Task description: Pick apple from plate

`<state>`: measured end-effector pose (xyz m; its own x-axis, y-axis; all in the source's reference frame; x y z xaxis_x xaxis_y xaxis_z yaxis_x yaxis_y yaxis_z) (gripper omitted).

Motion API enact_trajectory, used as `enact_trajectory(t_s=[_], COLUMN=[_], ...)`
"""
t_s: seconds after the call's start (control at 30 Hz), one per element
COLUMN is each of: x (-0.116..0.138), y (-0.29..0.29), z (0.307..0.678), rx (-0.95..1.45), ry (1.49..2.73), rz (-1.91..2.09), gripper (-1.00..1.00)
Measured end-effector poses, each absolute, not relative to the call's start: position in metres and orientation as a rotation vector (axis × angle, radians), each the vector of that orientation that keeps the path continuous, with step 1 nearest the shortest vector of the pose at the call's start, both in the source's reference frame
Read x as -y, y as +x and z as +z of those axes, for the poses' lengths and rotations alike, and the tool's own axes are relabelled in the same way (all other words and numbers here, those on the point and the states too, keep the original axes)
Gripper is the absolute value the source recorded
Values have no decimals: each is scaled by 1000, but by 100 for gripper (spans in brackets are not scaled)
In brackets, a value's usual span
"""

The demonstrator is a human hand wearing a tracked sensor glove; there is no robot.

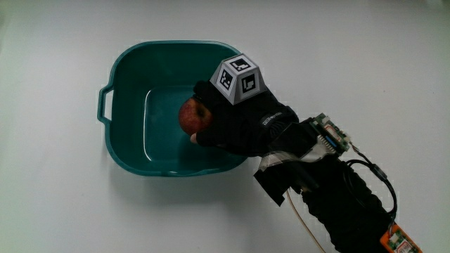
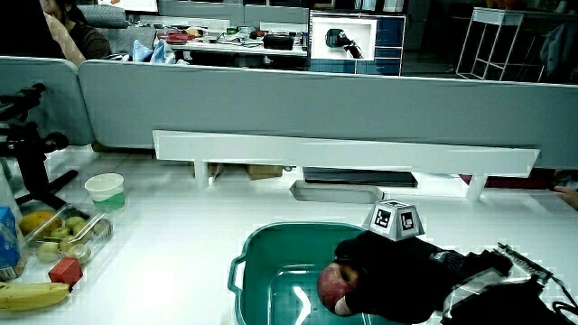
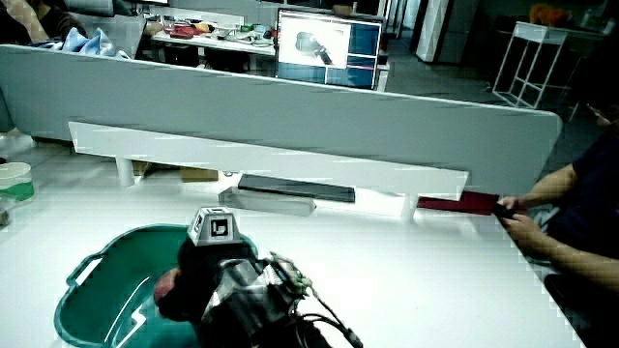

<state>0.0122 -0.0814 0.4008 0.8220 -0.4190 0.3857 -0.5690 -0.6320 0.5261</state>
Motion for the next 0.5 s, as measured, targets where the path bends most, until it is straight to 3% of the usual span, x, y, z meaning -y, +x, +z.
enact_trajectory(t_s=[0.5], x=[92], y=[55], z=[366], rx=[676], ry=[2379], rz=[338], gripper=[100])
